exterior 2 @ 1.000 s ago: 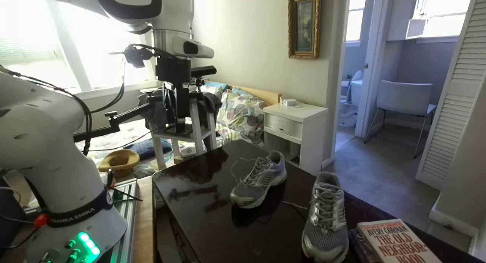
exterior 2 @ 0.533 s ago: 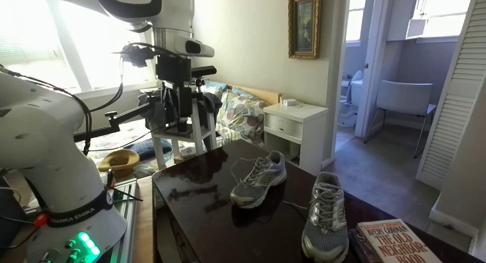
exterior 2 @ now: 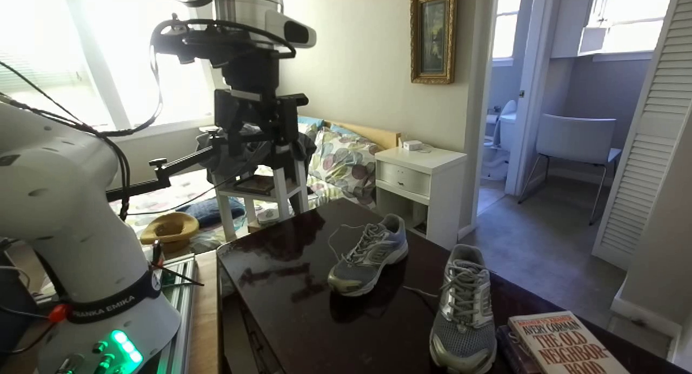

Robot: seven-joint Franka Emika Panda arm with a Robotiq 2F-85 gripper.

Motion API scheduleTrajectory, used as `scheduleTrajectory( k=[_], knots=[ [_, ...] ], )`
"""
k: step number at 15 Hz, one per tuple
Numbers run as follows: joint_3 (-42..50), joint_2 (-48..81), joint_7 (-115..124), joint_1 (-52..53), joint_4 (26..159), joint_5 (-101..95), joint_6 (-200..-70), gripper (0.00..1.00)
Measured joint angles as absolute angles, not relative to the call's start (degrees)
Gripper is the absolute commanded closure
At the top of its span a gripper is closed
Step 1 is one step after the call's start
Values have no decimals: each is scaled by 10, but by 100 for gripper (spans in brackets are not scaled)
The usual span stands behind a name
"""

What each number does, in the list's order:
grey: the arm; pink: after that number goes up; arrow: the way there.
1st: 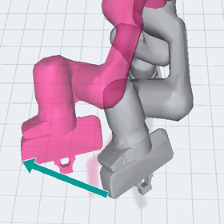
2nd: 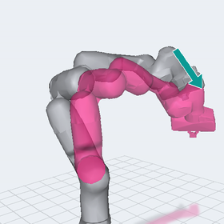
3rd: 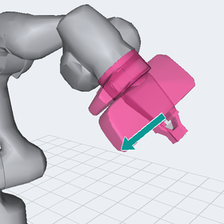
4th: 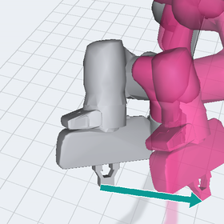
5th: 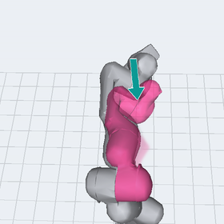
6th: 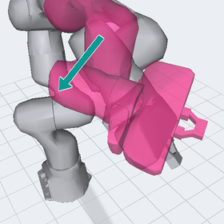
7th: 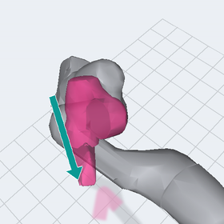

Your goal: Move the left shoe to the left

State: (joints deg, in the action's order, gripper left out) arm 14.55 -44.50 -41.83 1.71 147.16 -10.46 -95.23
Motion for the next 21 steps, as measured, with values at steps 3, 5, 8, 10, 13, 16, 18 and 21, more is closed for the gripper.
scheduleTrajectory(
  k=[3,5,8,10,13,16,18,21],
  knots=[
    [159,-446,-458,20,1464,-105,-948,0],
    [159,-446,-459,23,1464,-105,-947,0],
    [159,-446,-459,25,1464,-105,-947,0],
    [159,-446,-459,25,1464,-105,-947,0],
    [159,-446,-459,25,1464,-105,-947,0],
    [159,-446,-459,25,1464,-105,-947,0],
    [159,-446,-459,24,1464,-104,-947,0],
    [150,-428,-387,24,1464,-53,-972,0]
  ],
)
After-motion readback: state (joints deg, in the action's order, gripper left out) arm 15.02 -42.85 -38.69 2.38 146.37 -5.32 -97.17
